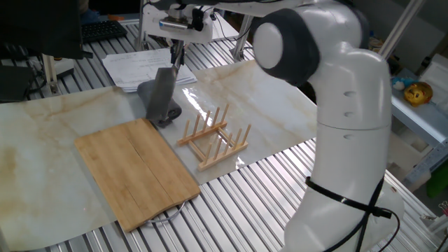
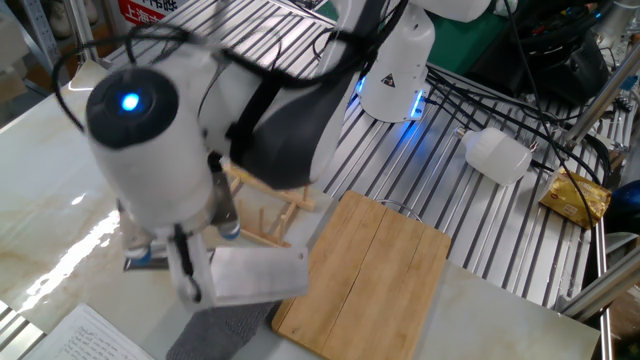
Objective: Put the knife on the knife rack
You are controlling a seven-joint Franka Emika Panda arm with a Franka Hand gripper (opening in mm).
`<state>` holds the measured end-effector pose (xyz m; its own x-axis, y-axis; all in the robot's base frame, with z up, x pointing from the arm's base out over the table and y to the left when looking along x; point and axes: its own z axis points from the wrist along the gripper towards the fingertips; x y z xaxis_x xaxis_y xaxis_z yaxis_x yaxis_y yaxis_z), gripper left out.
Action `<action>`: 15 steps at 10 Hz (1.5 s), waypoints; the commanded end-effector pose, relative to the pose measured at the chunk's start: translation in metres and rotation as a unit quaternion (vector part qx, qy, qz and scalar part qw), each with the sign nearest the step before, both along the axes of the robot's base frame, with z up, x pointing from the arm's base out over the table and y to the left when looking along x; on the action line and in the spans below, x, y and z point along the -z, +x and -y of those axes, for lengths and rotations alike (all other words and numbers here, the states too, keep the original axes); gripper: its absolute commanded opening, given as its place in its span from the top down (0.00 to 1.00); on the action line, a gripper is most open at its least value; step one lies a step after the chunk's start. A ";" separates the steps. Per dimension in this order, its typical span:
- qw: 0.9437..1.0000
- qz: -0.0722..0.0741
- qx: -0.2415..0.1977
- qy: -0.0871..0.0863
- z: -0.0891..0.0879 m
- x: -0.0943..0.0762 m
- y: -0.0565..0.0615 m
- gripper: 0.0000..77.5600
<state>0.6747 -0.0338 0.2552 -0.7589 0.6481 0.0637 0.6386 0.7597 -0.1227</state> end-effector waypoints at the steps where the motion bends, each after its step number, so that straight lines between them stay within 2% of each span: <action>1: 1.000 -0.014 -0.012 0.000 0.005 -0.023 -0.027 0.98; 2: 1.000 -0.023 -0.012 -0.001 0.009 -0.034 -0.041 0.98; 4: 0.999 -0.034 -0.023 -0.005 0.016 -0.044 -0.058 0.98; 7: 0.997 -0.049 -0.046 -0.026 0.024 -0.047 -0.080 0.98; 9: 0.996 -0.059 -0.058 -0.027 0.030 -0.051 -0.092 0.98; 10: 0.995 -0.062 -0.066 -0.034 0.034 -0.051 -0.098 0.98; 11: 0.995 -0.063 -0.069 -0.035 0.034 -0.051 -0.100 0.98; 12: 0.993 -0.068 -0.086 -0.050 0.039 -0.048 -0.109 0.98; 15: 0.988 -0.075 -0.117 -0.065 0.044 -0.046 -0.121 0.98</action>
